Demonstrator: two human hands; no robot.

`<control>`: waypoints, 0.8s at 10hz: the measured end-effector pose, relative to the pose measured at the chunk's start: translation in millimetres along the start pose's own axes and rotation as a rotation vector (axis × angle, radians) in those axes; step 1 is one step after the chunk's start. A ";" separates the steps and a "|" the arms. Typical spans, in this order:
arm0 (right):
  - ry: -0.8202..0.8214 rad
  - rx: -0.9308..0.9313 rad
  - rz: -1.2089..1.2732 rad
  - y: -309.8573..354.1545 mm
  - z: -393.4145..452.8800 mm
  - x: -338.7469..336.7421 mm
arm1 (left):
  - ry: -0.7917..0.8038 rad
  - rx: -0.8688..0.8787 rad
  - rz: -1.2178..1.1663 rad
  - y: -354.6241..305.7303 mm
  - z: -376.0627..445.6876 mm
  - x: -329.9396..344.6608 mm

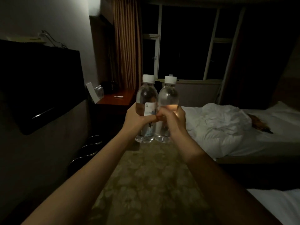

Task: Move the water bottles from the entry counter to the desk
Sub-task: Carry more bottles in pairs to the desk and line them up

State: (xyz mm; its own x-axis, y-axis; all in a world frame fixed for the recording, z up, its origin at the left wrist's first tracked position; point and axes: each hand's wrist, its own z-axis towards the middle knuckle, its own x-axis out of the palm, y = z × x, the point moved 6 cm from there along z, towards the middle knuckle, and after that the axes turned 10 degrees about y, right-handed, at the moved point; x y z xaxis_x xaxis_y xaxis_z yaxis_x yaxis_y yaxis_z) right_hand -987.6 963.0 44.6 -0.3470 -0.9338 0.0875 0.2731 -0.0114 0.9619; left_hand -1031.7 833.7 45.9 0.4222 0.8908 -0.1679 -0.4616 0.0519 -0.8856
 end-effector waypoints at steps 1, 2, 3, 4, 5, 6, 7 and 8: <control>0.037 0.019 -0.030 -12.4 67.3 -28.3 | -0.032 0.000 -0.004 29.2 65.6 20.4; 0.099 0.019 -0.053 -25.8 135.8 -45.9 | -0.054 -0.003 -0.005 58.8 130.0 31.2; 0.172 0.058 -0.061 -46.6 202.6 -57.2 | -0.058 -0.023 -0.005 90.8 190.0 35.0; 0.230 0.084 -0.060 -71.4 271.1 -64.3 | -0.049 -0.049 -0.010 133.7 248.4 31.3; 0.263 0.080 -0.063 -96.7 338.9 -63.4 | -0.051 -0.057 -0.062 172.0 312.7 24.8; 0.234 0.098 -0.062 -120.0 411.3 -61.8 | -0.012 -0.088 -0.048 216.3 387.4 19.2; 0.208 0.104 -0.029 -142.4 486.7 -60.9 | 0.008 -0.092 -0.024 247.1 449.7 11.4; 0.192 0.121 -0.002 -159.9 555.7 -63.6 | 0.000 -0.080 -0.035 267.8 513.1 5.4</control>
State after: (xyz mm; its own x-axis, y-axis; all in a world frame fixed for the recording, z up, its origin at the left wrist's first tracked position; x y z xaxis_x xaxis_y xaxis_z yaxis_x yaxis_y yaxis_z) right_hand -1507.7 1223.0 29.2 -0.1667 -0.9849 0.0458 0.1588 0.0190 0.9871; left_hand -1553.4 1084.0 30.2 0.4367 0.8893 -0.1359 -0.3825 0.0468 -0.9228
